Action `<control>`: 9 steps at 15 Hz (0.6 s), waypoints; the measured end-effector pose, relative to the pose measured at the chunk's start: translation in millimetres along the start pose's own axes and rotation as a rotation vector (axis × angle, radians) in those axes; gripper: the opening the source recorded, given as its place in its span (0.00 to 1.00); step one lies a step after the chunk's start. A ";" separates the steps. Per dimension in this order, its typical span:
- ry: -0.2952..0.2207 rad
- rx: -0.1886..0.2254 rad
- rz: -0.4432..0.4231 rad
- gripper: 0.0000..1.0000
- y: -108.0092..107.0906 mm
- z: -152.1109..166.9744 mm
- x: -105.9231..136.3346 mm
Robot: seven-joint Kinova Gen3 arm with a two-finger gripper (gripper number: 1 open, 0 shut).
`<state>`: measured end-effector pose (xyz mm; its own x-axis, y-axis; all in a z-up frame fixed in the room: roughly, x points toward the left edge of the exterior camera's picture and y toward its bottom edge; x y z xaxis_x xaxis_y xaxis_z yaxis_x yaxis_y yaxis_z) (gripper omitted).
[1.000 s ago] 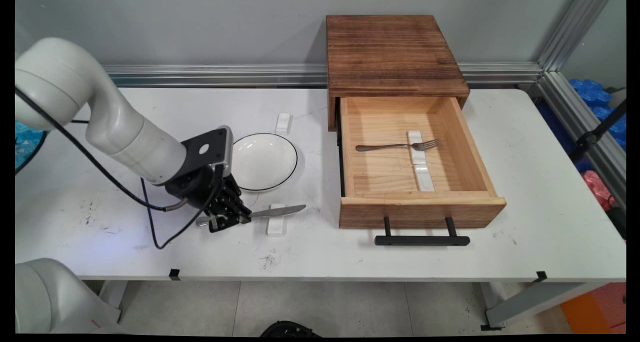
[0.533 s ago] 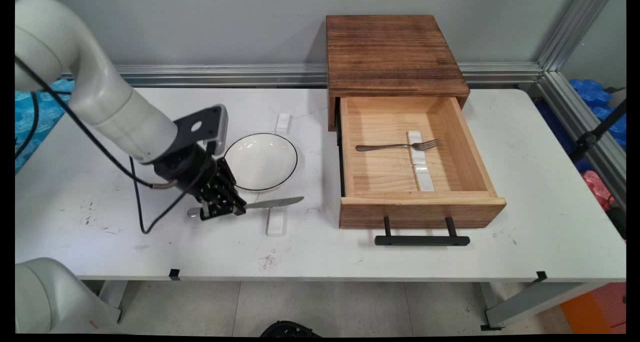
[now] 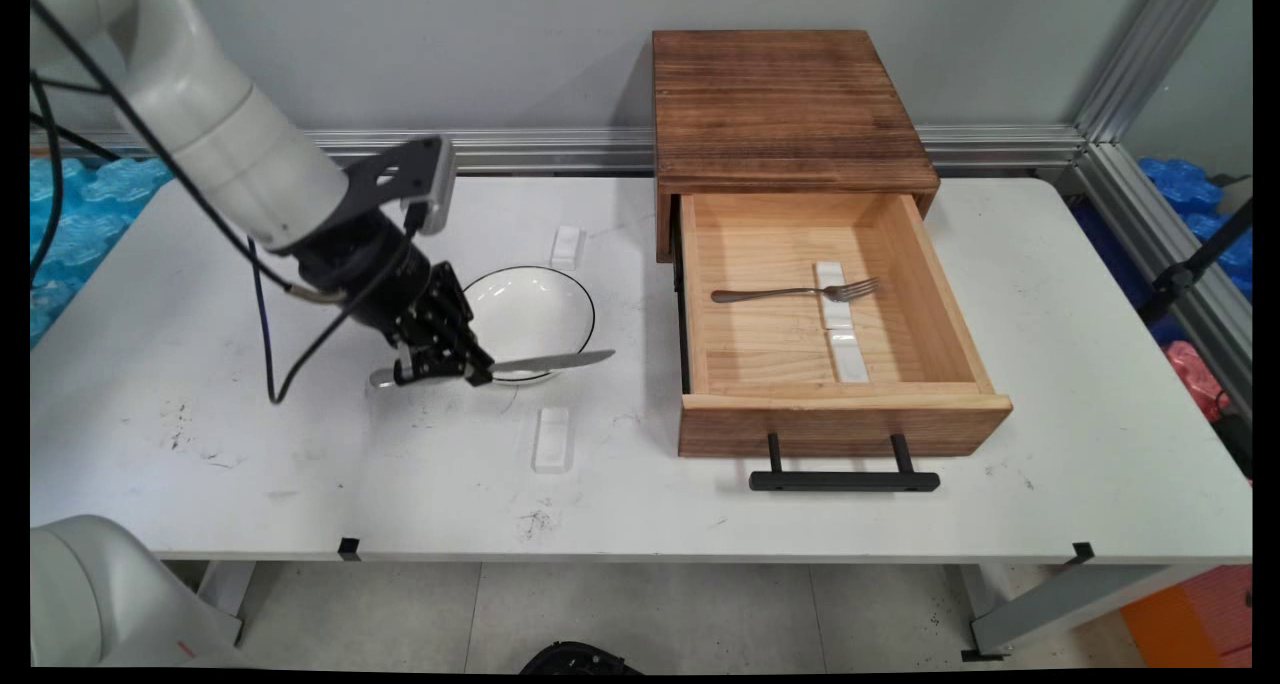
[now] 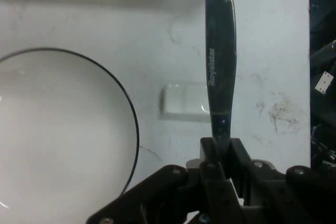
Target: Place the picked object into the drawer
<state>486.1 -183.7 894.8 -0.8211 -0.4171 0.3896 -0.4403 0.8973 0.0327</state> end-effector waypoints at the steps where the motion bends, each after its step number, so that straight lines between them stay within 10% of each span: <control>1: 0.003 0.002 0.002 0.00 -3.6 -4.5 4.7; 9: 0.054 0.024 0.013 0.00 -34.4 -29.2 57.2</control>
<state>465.0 -234.2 942.8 -0.8063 -0.3967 0.4387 -0.4391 0.8984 0.0054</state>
